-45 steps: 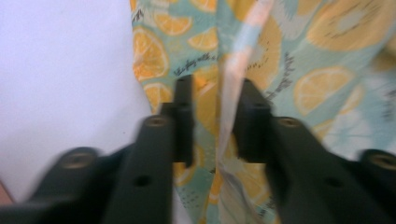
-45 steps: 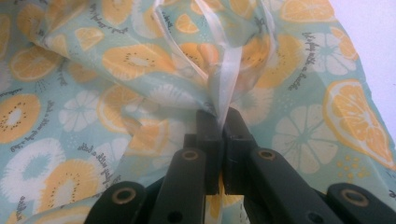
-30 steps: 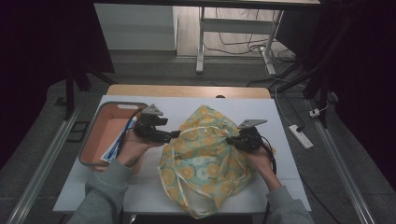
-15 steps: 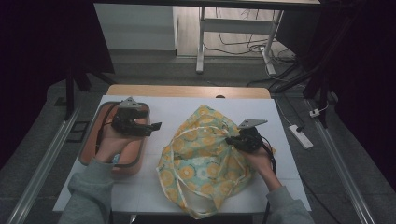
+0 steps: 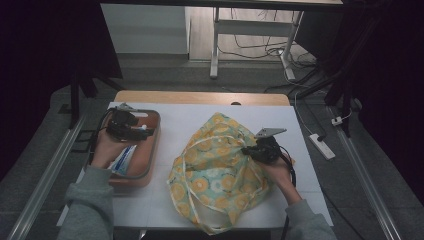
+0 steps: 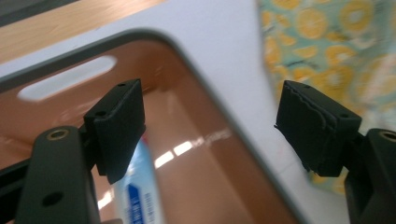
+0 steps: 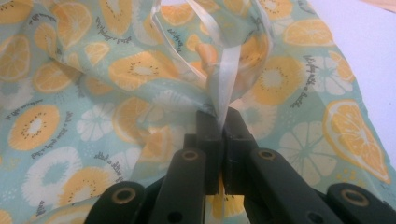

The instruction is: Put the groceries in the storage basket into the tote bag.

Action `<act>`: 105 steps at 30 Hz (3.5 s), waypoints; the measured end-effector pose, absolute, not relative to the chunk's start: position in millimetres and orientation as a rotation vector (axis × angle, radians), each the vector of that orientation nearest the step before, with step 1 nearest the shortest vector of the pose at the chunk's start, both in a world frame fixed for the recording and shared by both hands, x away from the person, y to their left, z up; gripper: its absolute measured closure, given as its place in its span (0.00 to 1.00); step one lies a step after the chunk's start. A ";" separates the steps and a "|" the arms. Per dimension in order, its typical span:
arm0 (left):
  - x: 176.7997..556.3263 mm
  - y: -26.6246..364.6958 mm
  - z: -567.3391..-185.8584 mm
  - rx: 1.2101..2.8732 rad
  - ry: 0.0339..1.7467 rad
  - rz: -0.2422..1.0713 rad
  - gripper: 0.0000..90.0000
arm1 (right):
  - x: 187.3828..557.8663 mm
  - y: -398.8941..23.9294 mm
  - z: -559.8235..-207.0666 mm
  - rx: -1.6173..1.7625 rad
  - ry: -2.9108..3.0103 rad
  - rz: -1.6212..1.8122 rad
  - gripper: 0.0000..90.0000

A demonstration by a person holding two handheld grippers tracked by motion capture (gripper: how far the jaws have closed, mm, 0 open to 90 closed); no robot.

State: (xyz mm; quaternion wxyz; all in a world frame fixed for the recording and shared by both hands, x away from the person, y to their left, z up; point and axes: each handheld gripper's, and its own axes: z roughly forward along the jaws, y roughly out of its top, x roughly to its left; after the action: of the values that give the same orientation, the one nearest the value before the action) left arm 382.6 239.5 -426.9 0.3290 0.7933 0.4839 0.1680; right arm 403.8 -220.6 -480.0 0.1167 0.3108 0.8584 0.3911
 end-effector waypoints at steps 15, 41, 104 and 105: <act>404.3 258.4 -463.1 2.203 1.500 0.452 0.26 | 403.4 -219.9 -482.2 0.913 2.519 1.136 0.97; 421.7 265.0 -512.0 2.316 1.662 0.240 0.36 | 402.2 -219.9 -485.6 0.908 2.525 1.110 0.97; 366.0 267.1 -399.8 1.837 1.054 0.160 0.83 | 401.2 -221.5 -482.9 0.917 2.505 1.111 0.96; 365.2 264.5 -398.4 1.833 1.033 0.146 0.83 | 401.2 -221.5 -482.8 0.917 2.505 1.111 0.96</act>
State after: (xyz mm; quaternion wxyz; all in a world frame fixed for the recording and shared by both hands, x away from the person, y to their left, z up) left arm 365.2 264.5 -398.4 0.4936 0.7559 0.4259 0.0602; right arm 401.2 -221.5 -482.8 0.1255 0.3147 0.8600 0.3815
